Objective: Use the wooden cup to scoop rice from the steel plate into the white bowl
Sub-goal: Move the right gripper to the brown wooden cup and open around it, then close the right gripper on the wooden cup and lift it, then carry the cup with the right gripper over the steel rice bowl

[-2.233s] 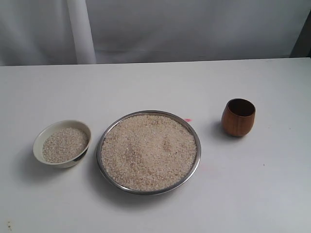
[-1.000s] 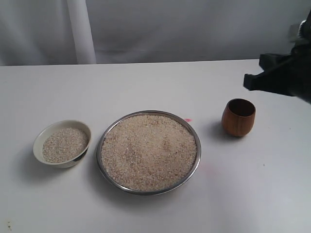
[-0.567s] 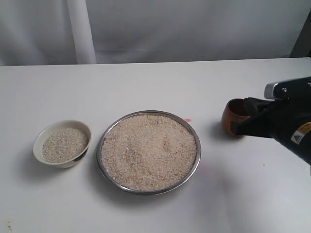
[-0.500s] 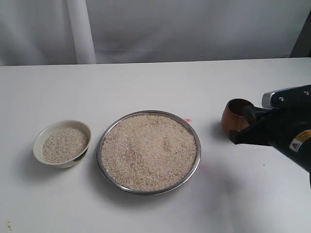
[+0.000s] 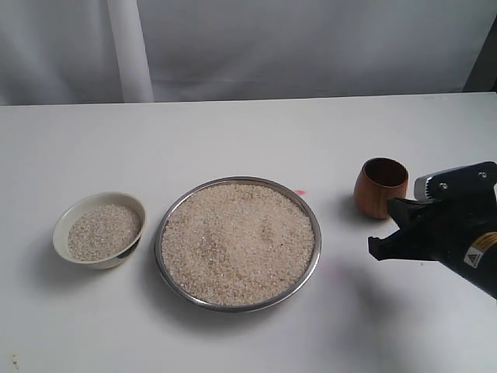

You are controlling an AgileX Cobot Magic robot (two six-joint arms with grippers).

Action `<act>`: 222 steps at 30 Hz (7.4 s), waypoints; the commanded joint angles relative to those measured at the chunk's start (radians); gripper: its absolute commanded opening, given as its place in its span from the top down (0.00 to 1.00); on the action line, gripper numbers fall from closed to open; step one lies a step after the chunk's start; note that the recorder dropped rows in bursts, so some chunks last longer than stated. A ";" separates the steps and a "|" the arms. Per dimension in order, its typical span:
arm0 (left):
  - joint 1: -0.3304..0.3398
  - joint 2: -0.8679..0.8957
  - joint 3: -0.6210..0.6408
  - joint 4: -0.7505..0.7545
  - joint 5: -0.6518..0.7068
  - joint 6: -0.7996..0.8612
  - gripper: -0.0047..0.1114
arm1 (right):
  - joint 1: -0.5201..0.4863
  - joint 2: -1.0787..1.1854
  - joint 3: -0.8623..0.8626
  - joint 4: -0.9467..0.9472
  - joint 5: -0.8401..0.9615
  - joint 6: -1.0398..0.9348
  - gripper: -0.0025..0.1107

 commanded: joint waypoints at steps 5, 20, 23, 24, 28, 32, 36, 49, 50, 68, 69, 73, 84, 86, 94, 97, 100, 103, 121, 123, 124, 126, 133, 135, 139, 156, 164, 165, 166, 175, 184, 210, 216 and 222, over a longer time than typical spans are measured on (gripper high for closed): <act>-0.006 0.000 0.001 -0.001 -0.011 -0.002 0.96 | -0.007 0.000 0.002 -0.009 0.011 -0.006 0.98; -0.006 0.000 0.001 -0.001 -0.011 -0.002 0.96 | -0.007 0.000 0.000 -0.006 0.008 -0.002 0.15; -0.006 0.000 0.001 -0.001 -0.011 -0.002 0.96 | -0.007 0.000 0.000 -0.006 0.008 0.003 0.15; -0.006 0.000 0.001 -0.001 -0.011 -0.002 0.96 | -0.007 0.000 0.000 -0.006 0.008 0.013 0.15; -0.006 0.000 0.001 -0.001 -0.011 -0.002 0.96 | -0.007 0.000 0.000 -0.006 0.008 0.035 0.15; -0.006 0.000 0.001 -0.001 -0.011 -0.002 0.96 | -0.007 0.000 -0.006 -0.006 0.008 0.034 0.15; -0.006 0.000 0.001 -0.001 -0.011 -0.002 0.96 | -0.007 0.000 -0.039 0.010 0.009 0.031 0.15; -0.006 0.000 0.001 -0.001 -0.011 -0.002 0.96 | -0.007 0.090 -0.139 0.123 -0.028 -0.016 0.15; -0.006 0.000 0.001 -0.001 -0.011 -0.002 0.96 | -0.007 0.107 -0.144 0.123 -0.044 -0.014 0.15; -0.006 0.000 0.001 -0.001 -0.011 -0.002 0.96 | -0.007 0.319 -0.224 0.123 -0.246 -0.038 0.17; -0.006 0.000 0.001 -0.001 -0.011 -0.002 0.96 | -0.007 0.329 -0.232 0.123 -0.246 -0.044 0.17; -0.006 0.000 0.001 -0.001 -0.011 -0.002 0.96 | -0.007 0.375 -0.260 0.123 -0.244 -0.073 0.17; -0.006 0.000 0.001 -0.001 -0.011 -0.002 0.96 | -0.007 0.446 -0.315 0.123 -0.259 -0.124 0.18; -0.006 0.000 0.001 -0.001 -0.011 -0.002 0.96 | -0.007 0.456 -0.326 0.123 -0.257 -0.124 0.19; -0.006 0.000 0.001 -0.001 -0.011 -0.002 0.96 | -0.007 0.481 -0.341 0.123 -0.301 -0.124 0.19; -0.006 0.000 0.001 -0.001 -0.011 -0.002 0.96 | -0.007 0.481 -0.341 0.123 -0.311 -0.124 0.19; -0.006 0.000 0.001 -0.001 -0.011 -0.002 0.96 | -0.007 0.481 -0.341 0.123 -0.324 -0.124 0.19; -0.006 0.000 0.001 -0.001 -0.011 -0.002 0.96 | -0.007 0.481 -0.341 0.123 -0.335 -0.124 0.19; -0.006 0.000 0.001 -0.001 -0.011 -0.002 0.96 | -0.007 0.524 -0.376 0.098 -0.314 -0.142 0.19; -0.006 0.000 0.001 -0.001 -0.011 -0.002 0.96 | -0.007 0.524 -0.376 0.098 -0.314 -0.142 0.19; -0.006 0.000 0.001 -0.001 -0.011 -0.002 0.96 | -0.007 0.524 -0.376 0.098 -0.314 -0.142 0.19; -0.006 0.000 0.001 -0.001 -0.011 -0.002 0.96 | -0.007 0.524 -0.376 0.099 -0.314 -0.142 0.20; -0.006 0.000 0.001 -0.001 -0.011 -0.002 0.96 | -0.007 0.524 -0.376 0.117 -0.314 -0.142 0.38; -0.006 0.000 0.001 -0.001 -0.011 -0.002 0.96 | -0.007 0.524 -0.376 0.123 -0.312 -0.142 0.50; -0.006 0.000 0.001 -0.001 -0.011 -0.002 0.96 | -0.007 0.524 -0.376 0.134 -0.304 -0.142 0.90; -0.006 0.000 0.001 -0.001 -0.011 -0.002 0.96 | -0.007 -0.005 -0.506 0.072 0.662 -0.403 0.98; -0.006 0.000 0.001 -0.001 -0.011 -0.002 0.96 | 0.027 -0.138 -1.013 0.028 1.581 -0.599 0.98; -0.006 0.000 0.001 -0.001 -0.011 -0.002 0.96 | 0.057 -0.138 -1.063 0.025 1.651 -0.661 0.98; -0.006 0.000 0.001 -0.001 -0.011 -0.002 0.96 | 0.071 -0.138 -1.078 0.025 1.675 -0.679 0.98; -0.006 0.000 0.001 -0.001 -0.011 -0.002 0.96 | 0.302 -0.089 -1.104 -0.246 1.762 -0.755 0.98; -0.006 0.000 0.001 -0.001 -0.011 -0.002 0.96 | 0.388 0.007 -1.104 -0.284 1.765 -0.755 0.98; -0.006 0.000 0.001 -0.001 -0.011 -0.002 0.96 | 0.529 0.280 -1.104 -0.576 1.738 -0.764 0.98; -0.006 0.000 0.001 -0.001 -0.011 -0.002 0.96 | 0.562 0.329 -1.108 -0.651 1.769 -0.741 0.98; -0.006 0.000 0.001 -0.001 -0.011 -0.002 0.96 | 0.564 0.350 -1.110 -0.661 1.774 -0.737 0.98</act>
